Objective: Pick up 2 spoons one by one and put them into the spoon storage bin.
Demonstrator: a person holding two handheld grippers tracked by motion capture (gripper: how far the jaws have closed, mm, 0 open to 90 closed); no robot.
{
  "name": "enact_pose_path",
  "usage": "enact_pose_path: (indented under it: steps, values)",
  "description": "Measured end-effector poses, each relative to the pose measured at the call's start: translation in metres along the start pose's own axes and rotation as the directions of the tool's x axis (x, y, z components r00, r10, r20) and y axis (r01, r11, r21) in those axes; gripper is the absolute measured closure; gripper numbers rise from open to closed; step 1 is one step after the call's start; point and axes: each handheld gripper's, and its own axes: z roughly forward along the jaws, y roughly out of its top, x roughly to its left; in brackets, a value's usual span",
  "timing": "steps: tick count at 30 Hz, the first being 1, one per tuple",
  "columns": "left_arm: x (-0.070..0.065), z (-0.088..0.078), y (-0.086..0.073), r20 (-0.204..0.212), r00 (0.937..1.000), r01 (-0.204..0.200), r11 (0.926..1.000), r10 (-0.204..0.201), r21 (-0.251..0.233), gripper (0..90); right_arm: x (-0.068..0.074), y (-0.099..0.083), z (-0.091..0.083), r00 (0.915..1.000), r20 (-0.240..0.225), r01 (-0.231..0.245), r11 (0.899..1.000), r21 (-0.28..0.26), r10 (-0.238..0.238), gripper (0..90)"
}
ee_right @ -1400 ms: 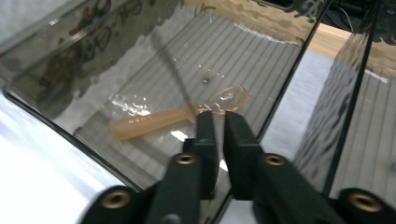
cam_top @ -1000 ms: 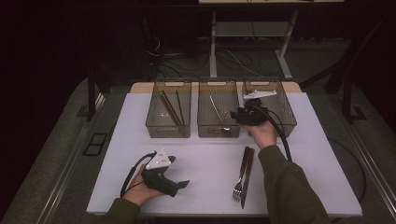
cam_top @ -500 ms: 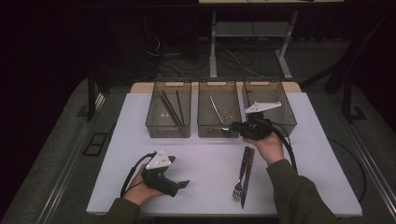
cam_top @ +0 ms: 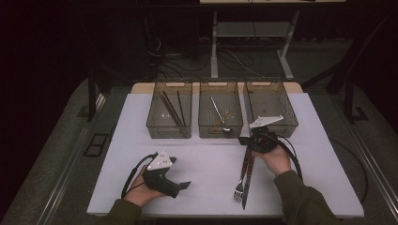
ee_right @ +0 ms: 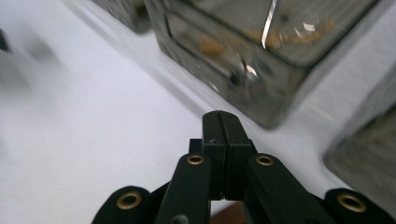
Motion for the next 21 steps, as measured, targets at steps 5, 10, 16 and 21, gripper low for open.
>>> enact_pose_path:
  steps: [5, 10, 16, 21]
  values:
    - [0.0, 0.0, 0.0, 0.0, 1.0, 0.0, 1.0, 0.0, -0.002, 0.0, -0.004, -0.009, 0.009, 0.9997, 0.022, 0.008, 0.999, 0.053, -0.009, 89.5]
    - [0.0, -0.001, 0.0, -0.001, 1.0, -0.001, 1.0, 0.001, -0.004, 0.0, -0.004, -0.015, 0.017, 0.9989, 0.038, 0.023, 0.994, 0.103, -0.027, 89.5]
    - [0.0, -0.001, 0.0, 0.0, 1.0, -0.002, 1.0, 0.002, -0.003, 0.0, -0.006, -0.019, 0.019, 0.9974, 0.061, 0.029, 0.991, 0.128, -0.037, 89.5]
    - [0.0, -0.001, 0.0, 0.0, 1.0, -0.002, 1.0, 0.002, -0.002, 0.0, -0.007, -0.021, 0.022, 0.997, 0.068, 0.027, 0.99, 0.142, -0.037, 89.5]
